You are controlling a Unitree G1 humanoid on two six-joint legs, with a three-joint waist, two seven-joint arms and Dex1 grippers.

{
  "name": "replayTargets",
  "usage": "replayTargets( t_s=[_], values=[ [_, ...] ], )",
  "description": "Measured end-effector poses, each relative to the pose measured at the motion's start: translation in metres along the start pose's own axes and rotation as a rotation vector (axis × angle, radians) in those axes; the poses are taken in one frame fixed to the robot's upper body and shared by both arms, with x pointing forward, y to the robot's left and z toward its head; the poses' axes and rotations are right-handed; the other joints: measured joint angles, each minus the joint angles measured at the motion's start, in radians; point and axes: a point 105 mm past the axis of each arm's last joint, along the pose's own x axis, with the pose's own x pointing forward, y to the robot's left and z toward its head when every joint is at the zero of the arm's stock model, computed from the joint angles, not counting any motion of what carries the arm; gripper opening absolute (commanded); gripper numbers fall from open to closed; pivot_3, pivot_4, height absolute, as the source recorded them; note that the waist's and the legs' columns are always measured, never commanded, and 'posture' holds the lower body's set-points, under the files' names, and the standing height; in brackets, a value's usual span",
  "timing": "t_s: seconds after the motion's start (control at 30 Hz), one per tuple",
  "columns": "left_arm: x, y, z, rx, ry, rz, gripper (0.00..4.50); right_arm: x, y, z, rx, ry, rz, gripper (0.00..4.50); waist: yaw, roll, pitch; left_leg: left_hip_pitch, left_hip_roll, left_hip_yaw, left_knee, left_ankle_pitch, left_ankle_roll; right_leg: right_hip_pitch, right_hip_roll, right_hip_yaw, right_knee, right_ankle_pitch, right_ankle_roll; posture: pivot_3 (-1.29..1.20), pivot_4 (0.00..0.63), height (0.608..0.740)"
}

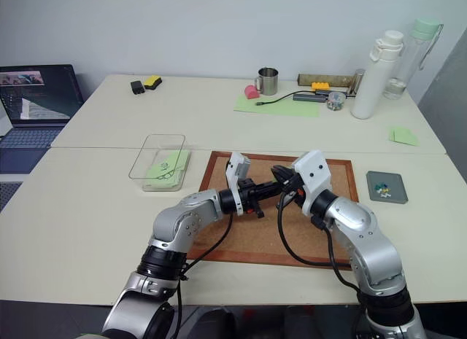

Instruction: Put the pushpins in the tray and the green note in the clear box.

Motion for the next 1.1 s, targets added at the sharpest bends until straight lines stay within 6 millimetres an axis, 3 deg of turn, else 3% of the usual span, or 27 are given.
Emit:
replayTargets(
  t_s=[0.23,0.7,0.83,1.1],
  values=[
    [0.001,0.01,0.001,-0.083,-0.007,0.043,0.02,0.0,-0.001,-0.001,-0.003,0.005,-0.009,0.0,0.0,0.0,0.0,0.0,0.0,0.0,0.0,0.0,0.0,0.0,0.0,0.0,0.0,0.0,0.0,0.0,0.15,0.74],
    [-0.002,0.012,-0.005,-0.058,0.03,0.052,0.02,-0.008,-0.016,0.004,-0.022,-0.008,-0.081,0.0,0.0,0.0,0.0,0.0,0.0,0.0,0.0,0.0,0.0,0.0,0.0,0.0,0.0,0.0,0.0,0.0,0.15,0.74],
    [-0.004,0.005,-0.008,0.158,0.111,-0.005,0.02,-0.029,-0.045,-0.011,-0.057,0.066,-0.217,0.0,0.001,0.0,0.0,0.0,-0.001,0.001,0.0,0.0,-0.001,0.0,0.0,0.001,-0.001,0.0,0.0,0.0,0.15,0.74],
    [0.01,-0.04,0.002,0.615,0.142,-0.241,0.02,-0.102,-0.152,-0.044,-0.017,0.244,-0.633,0.0,0.004,0.0,0.0,0.0,-0.002,0.003,0.0,0.0,0.0,0.0,-0.001,0.002,-0.001,0.0,0.0,0.0,0.15,0.74]
  ],
)
